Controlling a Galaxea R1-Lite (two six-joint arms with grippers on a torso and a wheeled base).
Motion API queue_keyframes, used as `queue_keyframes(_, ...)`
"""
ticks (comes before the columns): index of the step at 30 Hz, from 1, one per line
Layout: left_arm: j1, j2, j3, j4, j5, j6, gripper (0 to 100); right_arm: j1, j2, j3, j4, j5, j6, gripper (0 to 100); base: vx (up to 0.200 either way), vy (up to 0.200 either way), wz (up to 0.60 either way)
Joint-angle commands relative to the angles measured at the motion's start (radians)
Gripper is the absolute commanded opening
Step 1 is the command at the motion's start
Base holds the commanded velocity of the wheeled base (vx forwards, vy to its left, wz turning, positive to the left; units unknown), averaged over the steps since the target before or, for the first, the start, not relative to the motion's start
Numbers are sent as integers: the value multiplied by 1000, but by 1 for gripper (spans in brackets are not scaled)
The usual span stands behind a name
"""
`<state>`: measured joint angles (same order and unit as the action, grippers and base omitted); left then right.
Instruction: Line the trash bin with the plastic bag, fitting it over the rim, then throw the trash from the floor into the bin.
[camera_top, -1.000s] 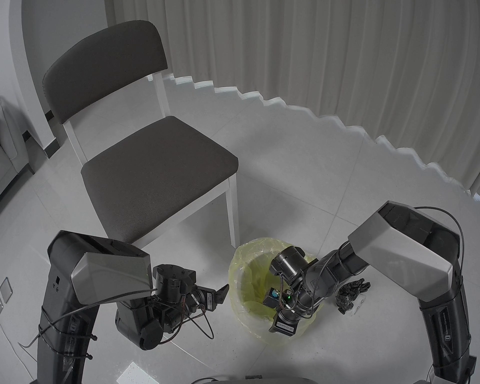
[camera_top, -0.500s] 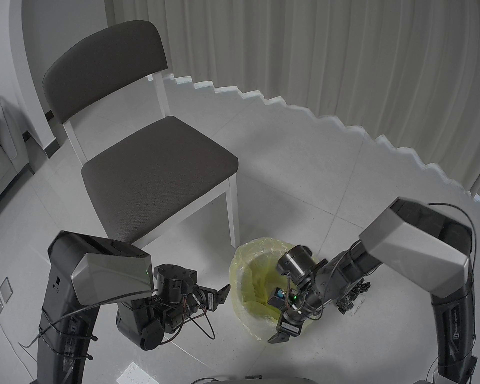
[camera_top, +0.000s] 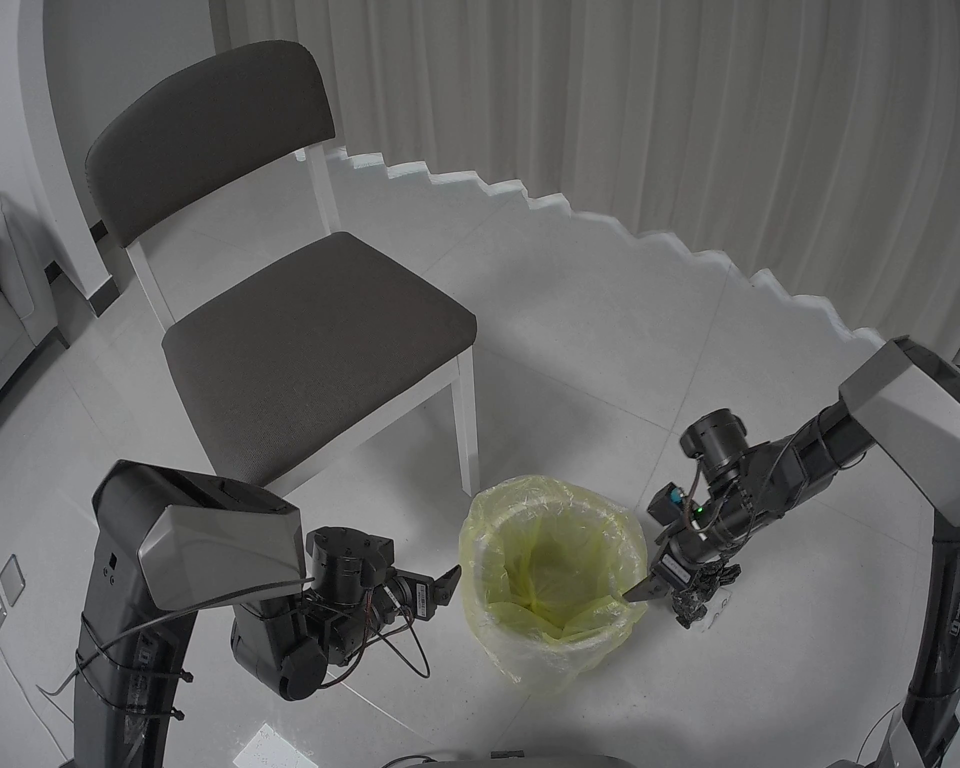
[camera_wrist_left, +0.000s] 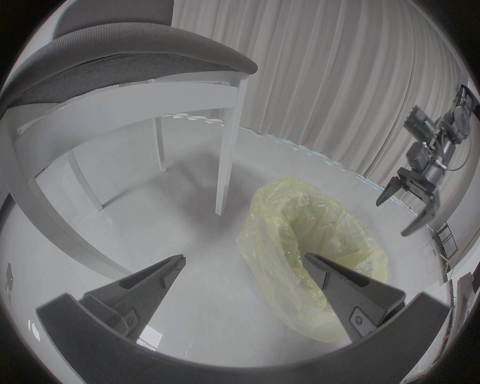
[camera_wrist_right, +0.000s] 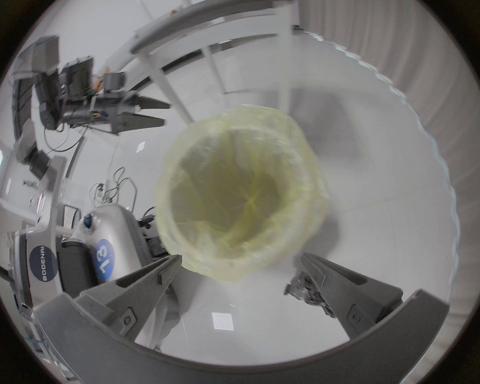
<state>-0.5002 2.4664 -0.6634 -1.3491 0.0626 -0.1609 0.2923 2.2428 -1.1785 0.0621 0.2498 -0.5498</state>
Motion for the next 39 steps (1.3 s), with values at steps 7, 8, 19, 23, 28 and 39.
queue_keyframes(7, 2, -4, 18, -18, 0, 0, 100, -229, 181, -242, 22, -17, -4, 100, 0, 0, 0)
queue_keyframes(8, 2, -4, 18, -18, 0, 0, 100, -229, 181, -242, 22, -17, -4, 100, 0, 0, 0)
queue_keyframes(19, -1, -4, 84, -65, 10, 0, 100, -294, 518, -821, 334, -92, 11, 100, 0, 0, 0)
queue_keyframes(23, -1, -3, 90, -73, 10, 0, 100, -314, 569, -821, 363, -92, 11, 100, 0, 0, 0)
queue_keyframes(28, -4, 0, 91, -73, 10, 0, 100, -328, 614, -821, 393, -92, 11, 100, 0, 0, 0)
queue_keyframes(39, -1, 5, 91, -74, 10, 0, 100, -329, 621, -821, 436, -92, 5, 100, 0, 0, 0)
